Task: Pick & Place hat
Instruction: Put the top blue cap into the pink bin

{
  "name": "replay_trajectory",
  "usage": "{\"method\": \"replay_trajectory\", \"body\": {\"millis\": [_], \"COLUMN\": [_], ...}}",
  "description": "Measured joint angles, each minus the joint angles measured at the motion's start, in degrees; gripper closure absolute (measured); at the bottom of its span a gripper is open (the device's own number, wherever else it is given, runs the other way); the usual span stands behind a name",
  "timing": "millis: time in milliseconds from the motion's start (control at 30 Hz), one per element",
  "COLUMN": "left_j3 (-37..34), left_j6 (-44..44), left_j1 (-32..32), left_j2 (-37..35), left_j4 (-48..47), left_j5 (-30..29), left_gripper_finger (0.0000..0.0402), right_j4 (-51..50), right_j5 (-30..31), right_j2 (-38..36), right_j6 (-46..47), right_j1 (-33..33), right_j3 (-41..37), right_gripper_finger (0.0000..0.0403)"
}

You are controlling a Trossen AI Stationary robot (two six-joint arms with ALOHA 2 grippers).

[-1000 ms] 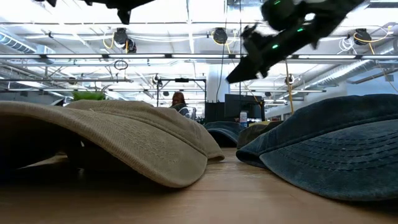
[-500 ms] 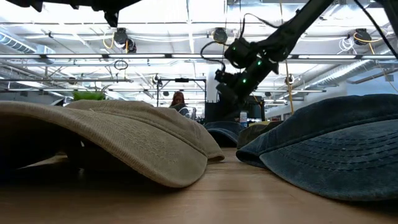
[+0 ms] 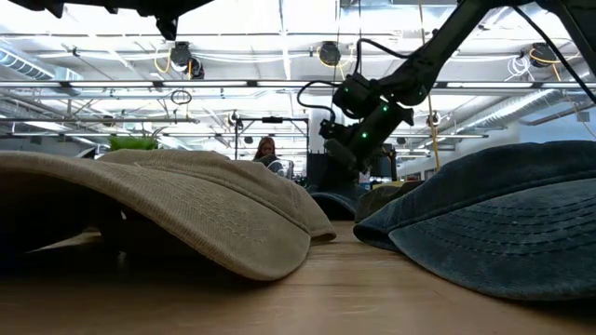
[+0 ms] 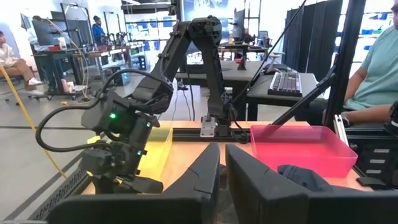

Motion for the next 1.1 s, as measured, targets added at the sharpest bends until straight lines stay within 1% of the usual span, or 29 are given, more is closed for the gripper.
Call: {"method": "replay_trajectory", "body": {"millis": [100,233,267,333,433,500,667,767,867,1000,1100], "left_j3": [0.0,0.0,0.0,0.0,0.0,0.0,0.0,0.0,0.0,0.0,0.0], "left_j6": [0.0,0.0,0.0,0.0,0.0,-0.2,-0.3,-0.3,-0.3,-0.4,-0.7], "left_j1": [0.0,0.0,0.0,0.0,0.0,0.0,0.0,0.0,0.0,0.0,0.0], "left_j2": [0.0,0.0,0.0,0.0,0.0,0.0,0.0,0.0,0.0,0.0,0.0], "left_j4": [0.0,-0.4,-0.5,-0.5,-0.9,-0.9,-0.9,-1.0,-1.1,-1.1,-1.1], "left_j5": [0.0,0.0,0.0,-0.3,-0.5,-0.5,-0.5,-0.5,-0.5,-0.5,-0.5], "left_gripper_finger": [0.0362,0.0362,0.0362,0.0362,0.0362,0.0362,0.0362,0.0362,0.0362,0.0362,0.0362], "right_j4": [-0.7,-1.3,-2.1,-2.4,-5.3,-6.6,-14.5,-20.0,-25.8,-31.4,-35.8], "right_j5": [0.0,0.0,0.0,0.1,0.1,0.1,0.2,0.1,0.1,0.3,3.7], "right_j2": [-0.5,-1.1,-1.7,-3.1,-7.2,-10.8,-20.5,-26.9,-32.7,-39.5,-42.8], "right_j6": [-1.3,-2.1,-2.1,-2.1,-2.9,-3.3,-3.3,-3.3,-1.6,2.3,6.3], "right_j1": [0.0,0.1,0.1,0.1,0.1,0.1,1.5,4.3,8.7,16.4,23.1], "right_j3": [0.0,0.0,-0.1,-0.1,-0.2,-0.1,-0.2,-0.1,-0.1,-0.1,-0.1], "right_gripper_finger": [0.0326,0.0388,0.0394,0.0394,0.0398,0.0401,0.0402,0.0402,0.0402,0.0402,0.0402]}}
